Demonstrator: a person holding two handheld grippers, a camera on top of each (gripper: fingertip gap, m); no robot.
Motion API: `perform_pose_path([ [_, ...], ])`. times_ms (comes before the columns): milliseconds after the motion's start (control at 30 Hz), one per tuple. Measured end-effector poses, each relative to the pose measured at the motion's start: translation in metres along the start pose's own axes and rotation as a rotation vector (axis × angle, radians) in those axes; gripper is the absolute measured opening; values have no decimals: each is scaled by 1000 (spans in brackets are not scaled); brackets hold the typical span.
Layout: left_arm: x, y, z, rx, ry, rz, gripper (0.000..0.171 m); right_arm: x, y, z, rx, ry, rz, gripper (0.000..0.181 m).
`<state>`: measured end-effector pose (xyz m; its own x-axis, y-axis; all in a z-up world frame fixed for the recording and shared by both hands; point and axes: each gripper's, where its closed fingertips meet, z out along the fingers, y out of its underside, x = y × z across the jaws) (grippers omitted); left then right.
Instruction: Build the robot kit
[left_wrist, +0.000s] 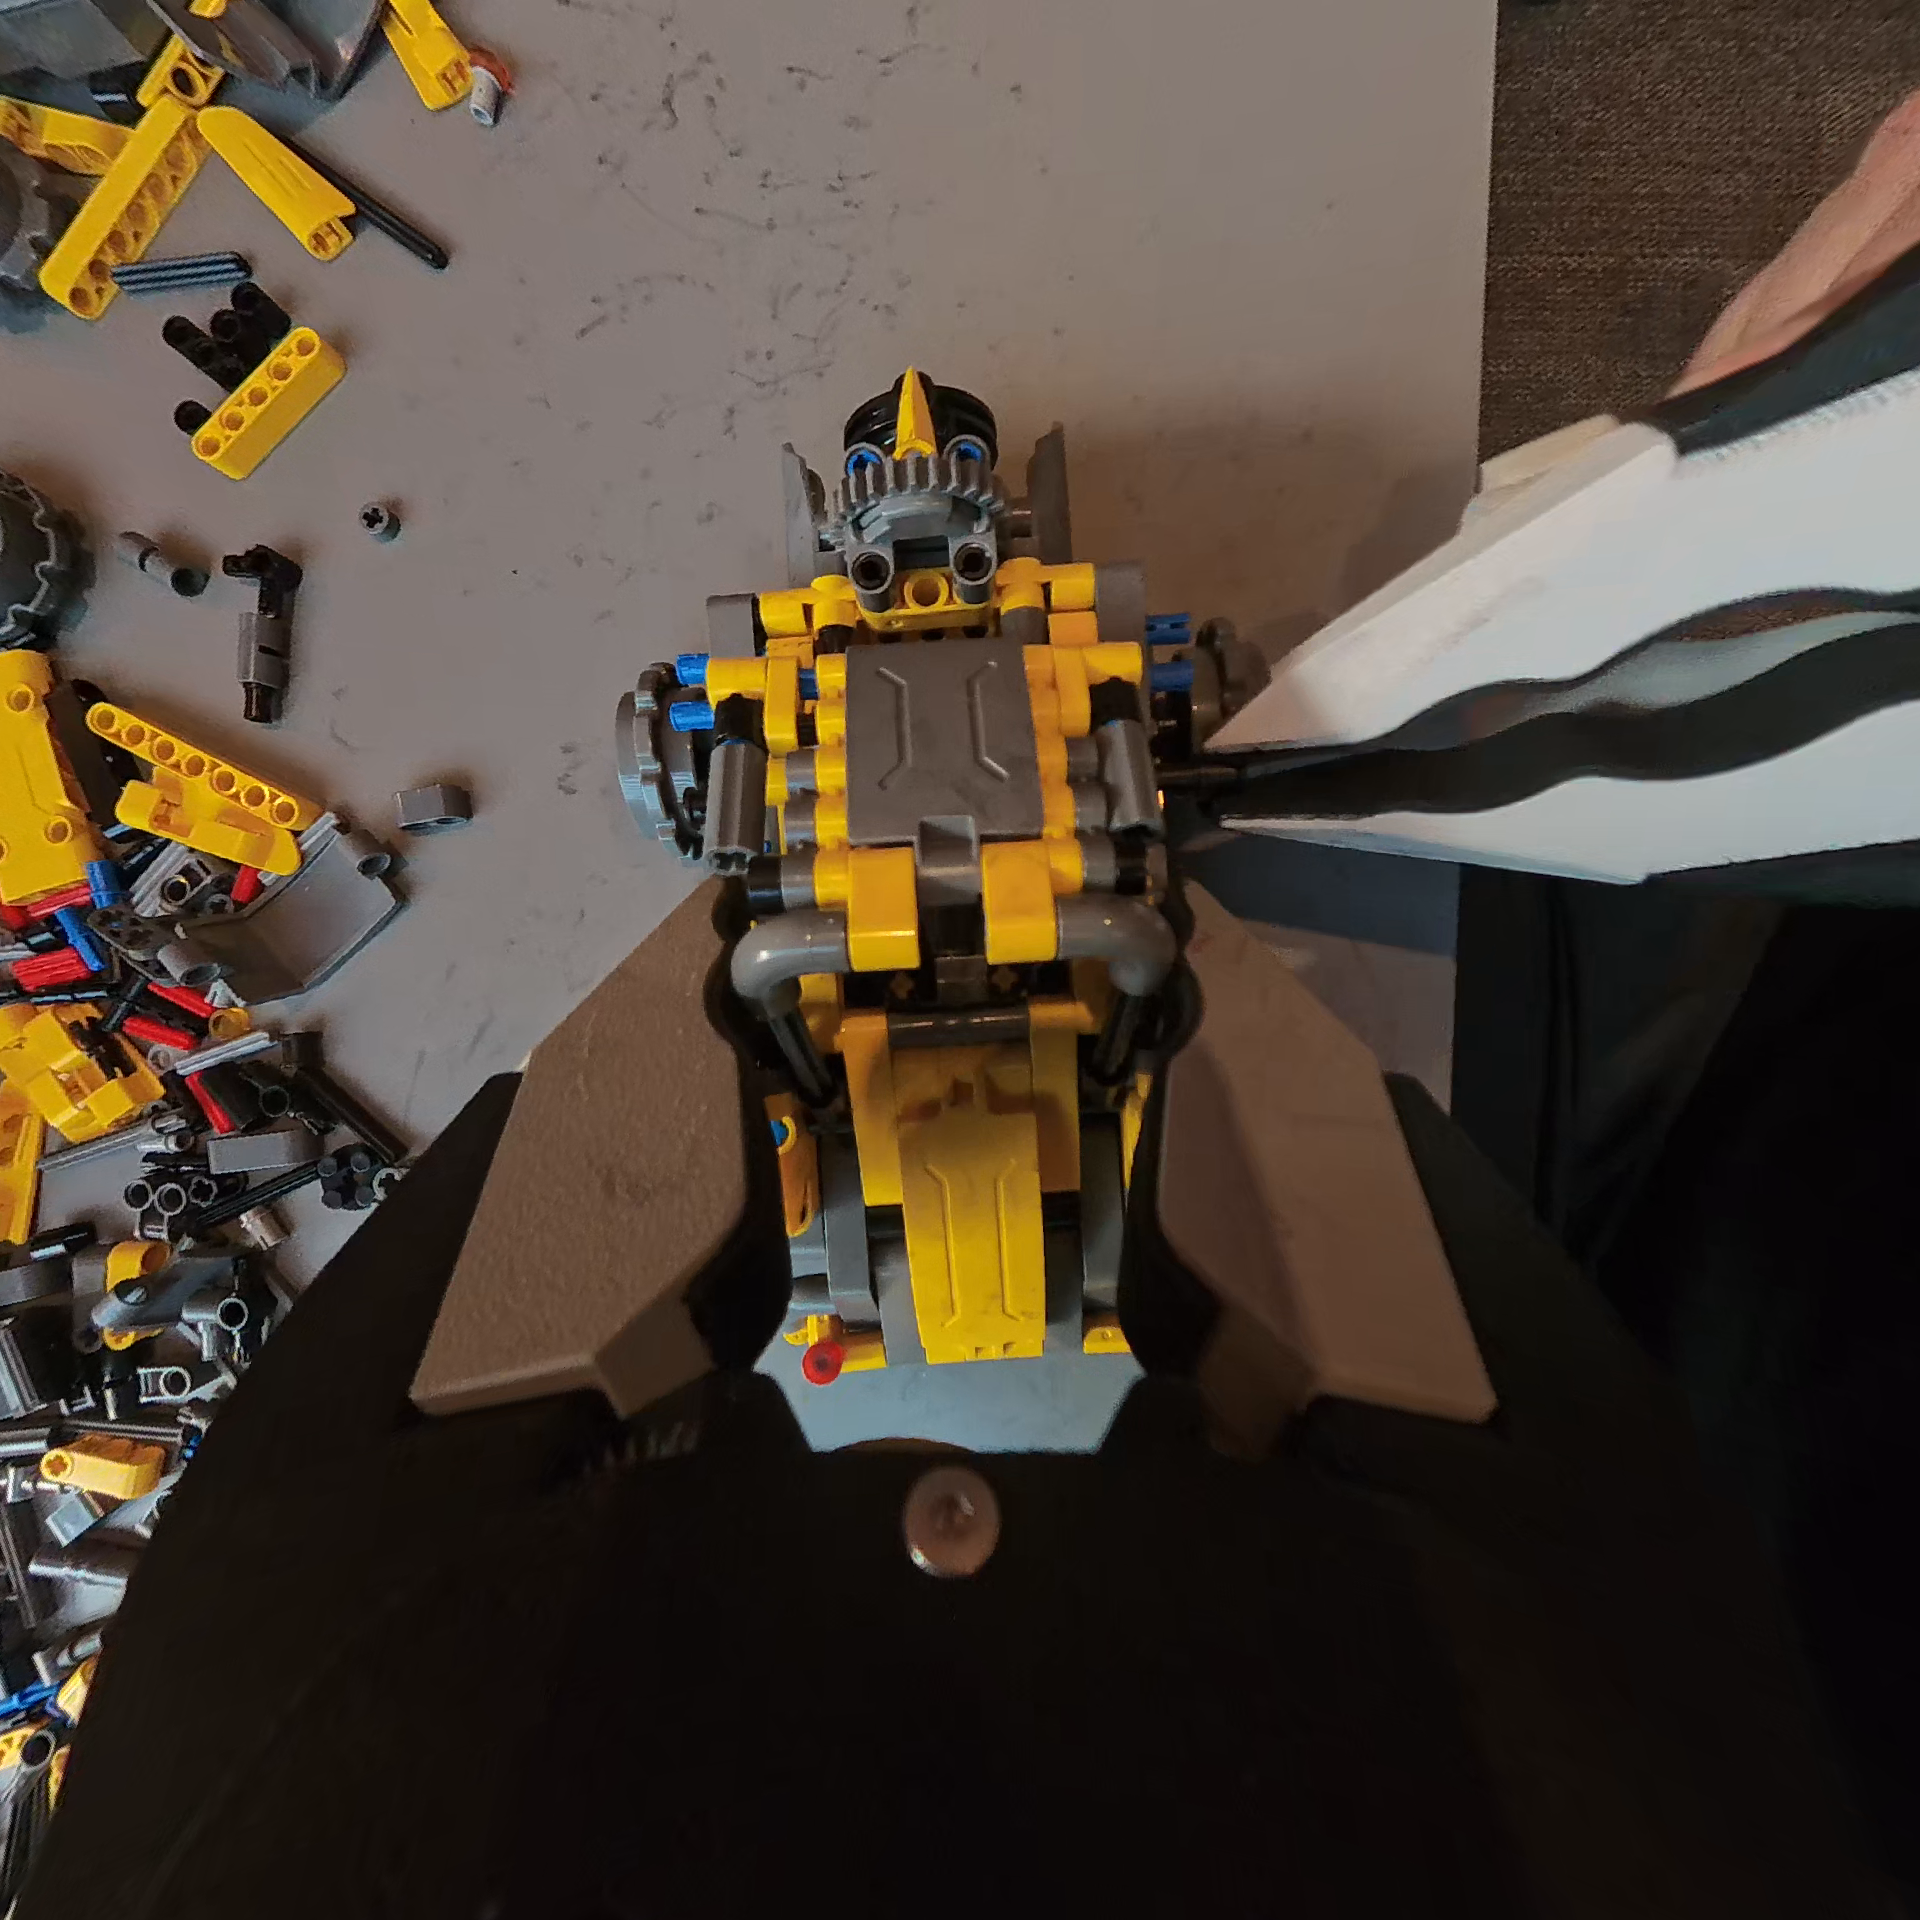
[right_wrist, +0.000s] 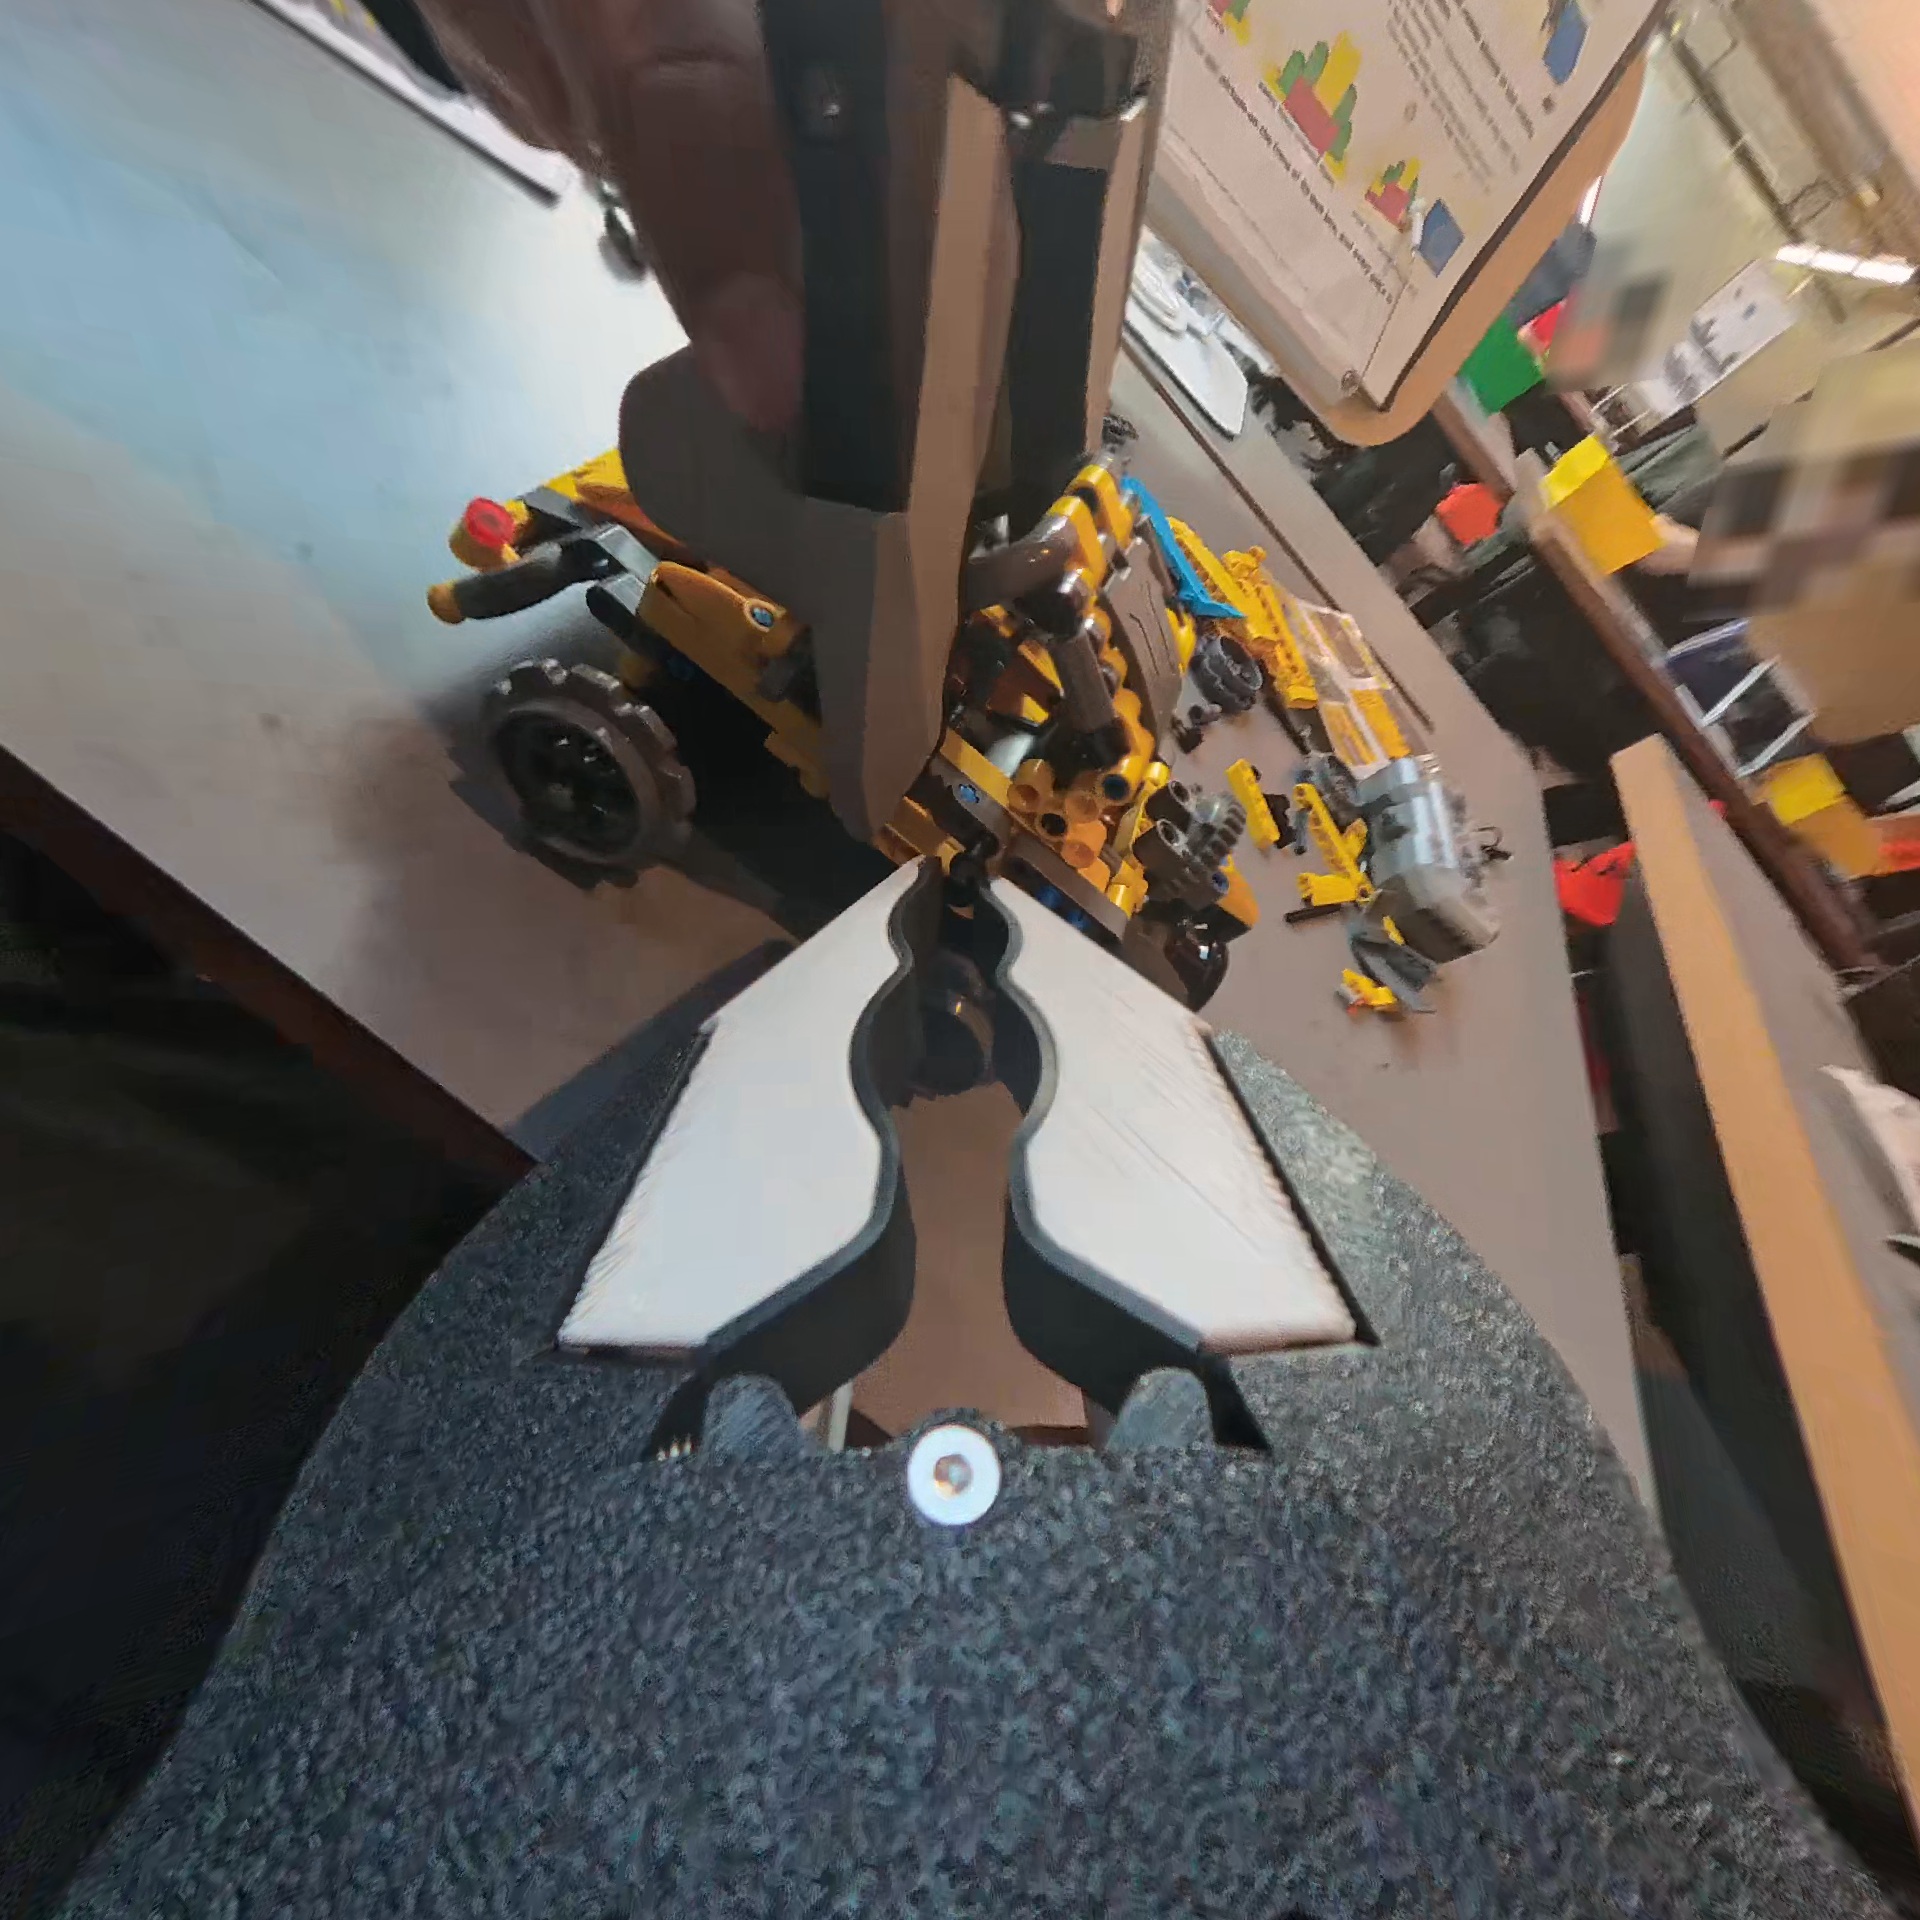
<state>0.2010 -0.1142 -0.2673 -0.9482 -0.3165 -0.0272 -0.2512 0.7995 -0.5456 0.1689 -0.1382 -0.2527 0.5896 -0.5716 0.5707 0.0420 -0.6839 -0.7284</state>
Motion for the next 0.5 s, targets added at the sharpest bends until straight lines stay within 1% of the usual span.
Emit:
perform_pose_path([
  [67, 0, 0, 0, -6, -2, 6, 75, 0, 0, 0, 12, 16, -51, 2],
  [100, 0, 1, 0, -11, -5, 11, 75, 0, 0, 1, 23, 3, -33, 2],
  [167, 0, 1, 0, -15, -6, 13, 75, 0, -1, 1, 52, -81, 102, 1],
  [233, -1, 1, 0, -21, -14, 13, 75, 0, -1, 2, 66, -203, 262, 1],
  [267, -2, 1, 0, -25, -18, 11, 75, 1, -1, 3, 65, -246, 293, 1],
  [367, -3, 1, 0, -26, -17, 11, 75, 1, -2, 4, 32, -312, 291, 1],
  [433, -3, 1, 0, -26, -20, 6, 75, 1, -3, 4, 18, -405, 378, 1],
  [467, -4, 1, 0, -28, -24, 3, 75, 1, -3, 4, 14, -411, 392, 1],
  [500, -4, 1, 0, -30, -30, 1, 75, 1, -2, 5, 7, -384, 359, 1],
])
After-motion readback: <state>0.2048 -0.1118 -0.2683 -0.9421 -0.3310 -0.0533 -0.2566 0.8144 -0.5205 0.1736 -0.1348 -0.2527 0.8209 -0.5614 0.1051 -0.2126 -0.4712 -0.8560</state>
